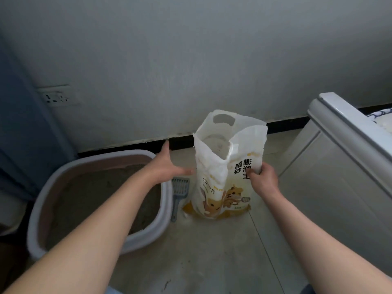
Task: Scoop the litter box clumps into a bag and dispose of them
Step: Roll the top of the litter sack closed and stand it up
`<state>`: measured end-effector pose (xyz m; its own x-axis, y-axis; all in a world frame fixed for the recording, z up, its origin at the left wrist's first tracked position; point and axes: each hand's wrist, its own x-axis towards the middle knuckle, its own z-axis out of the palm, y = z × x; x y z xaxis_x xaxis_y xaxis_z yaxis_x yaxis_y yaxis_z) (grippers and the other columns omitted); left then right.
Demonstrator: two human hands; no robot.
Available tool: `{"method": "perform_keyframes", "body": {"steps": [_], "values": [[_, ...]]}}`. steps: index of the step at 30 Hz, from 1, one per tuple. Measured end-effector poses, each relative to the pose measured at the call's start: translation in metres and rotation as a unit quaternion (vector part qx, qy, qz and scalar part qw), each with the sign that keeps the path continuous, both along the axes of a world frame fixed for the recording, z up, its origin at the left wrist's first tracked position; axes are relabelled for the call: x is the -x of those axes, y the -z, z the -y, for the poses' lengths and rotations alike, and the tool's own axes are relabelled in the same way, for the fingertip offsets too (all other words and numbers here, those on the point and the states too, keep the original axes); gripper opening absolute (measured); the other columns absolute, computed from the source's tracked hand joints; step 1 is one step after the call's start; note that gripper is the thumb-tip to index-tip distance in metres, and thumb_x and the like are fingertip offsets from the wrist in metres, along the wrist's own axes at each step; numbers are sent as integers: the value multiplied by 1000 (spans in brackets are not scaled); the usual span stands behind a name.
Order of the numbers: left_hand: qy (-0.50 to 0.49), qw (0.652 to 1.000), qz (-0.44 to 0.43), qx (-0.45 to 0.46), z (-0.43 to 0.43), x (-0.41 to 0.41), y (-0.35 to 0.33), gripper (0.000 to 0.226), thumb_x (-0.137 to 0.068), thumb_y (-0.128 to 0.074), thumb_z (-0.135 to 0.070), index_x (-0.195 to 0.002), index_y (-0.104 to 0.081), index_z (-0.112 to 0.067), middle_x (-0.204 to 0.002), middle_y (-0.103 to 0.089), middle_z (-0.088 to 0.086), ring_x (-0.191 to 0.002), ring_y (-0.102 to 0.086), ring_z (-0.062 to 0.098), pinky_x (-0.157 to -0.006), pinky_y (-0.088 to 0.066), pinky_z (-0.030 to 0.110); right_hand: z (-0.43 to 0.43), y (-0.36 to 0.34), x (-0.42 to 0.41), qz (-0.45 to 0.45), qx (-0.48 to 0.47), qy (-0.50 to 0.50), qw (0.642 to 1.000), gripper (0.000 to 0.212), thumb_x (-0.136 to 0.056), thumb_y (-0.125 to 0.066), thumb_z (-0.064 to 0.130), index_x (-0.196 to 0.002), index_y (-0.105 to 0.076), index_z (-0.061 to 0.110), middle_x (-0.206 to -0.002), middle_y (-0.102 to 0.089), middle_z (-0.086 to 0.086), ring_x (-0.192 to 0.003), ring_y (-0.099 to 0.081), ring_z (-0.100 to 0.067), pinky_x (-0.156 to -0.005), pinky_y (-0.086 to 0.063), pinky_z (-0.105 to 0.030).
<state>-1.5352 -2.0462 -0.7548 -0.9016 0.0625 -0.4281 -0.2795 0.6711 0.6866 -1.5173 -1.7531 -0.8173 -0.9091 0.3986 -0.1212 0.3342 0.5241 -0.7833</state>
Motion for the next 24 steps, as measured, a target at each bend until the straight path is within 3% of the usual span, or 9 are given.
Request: {"method": "perform_keyframes", "body": {"steps": [3,9,14,16,21,24], "values": [[37,998,39,-31,-14,0,18,143,-58,-91,-54,-158,7,-30,-166,-15,1,-149,-25,20,-120,-28,40,1,1,0,-7,3,-6,1000,10,-92,-66,17,-101,-69,14,-86,-67,2,-82,-61,-20,-69,-41,-26],[42,989,-19,-141,-50,12,13,110,-72,-89,-24,-157,-19,-31,-158,-33,-7,-145,-32,17,-107,-31,29,-13,4,-7,9,-1,-28,1000,4,-91,-66,18,-93,-69,16,-83,-70,3,-83,-67,-21,-68,-47,-29],[57,989,-48,-125,-67,11,22,84,-79,-81,-10,-150,-39,-26,-150,-46,-4,-142,-38,19,-113,-33,35,-20,7,-11,13,-12,-46,999,6,-90,-67,16,-90,-72,15,-86,-74,-1,-83,-68,-22,-77,-55,-36],[55,990,-50,-123,-71,11,23,85,-78,-80,-8,-150,-38,-24,-149,-47,-3,-140,-40,19,-111,-37,34,-21,8,-11,14,-19,-44,999,7,-90,-66,17,-89,-73,16,-84,-74,-1,-82,-68,-23,-76,-55,-37],[49,985,-55,-154,-74,11,12,102,-81,-74,-4,-157,-12,-31,-141,-45,-10,-128,-39,6,-95,-41,27,-26,12,-16,11,-37,-15,999,11,-90,-64,18,-81,-69,15,-77,-71,-2,-77,-66,-26,-70,-51,-35],[61,985,-41,-155,-72,12,6,95,-78,-70,0,-154,-23,-32,-139,-50,-7,-127,-46,9,-90,-46,25,-30,12,-18,16,-41,12,999,15,-90,-63,20,-78,-66,13,-74,-70,-3,-74,-64,-27,-67,-48,-34]]}}
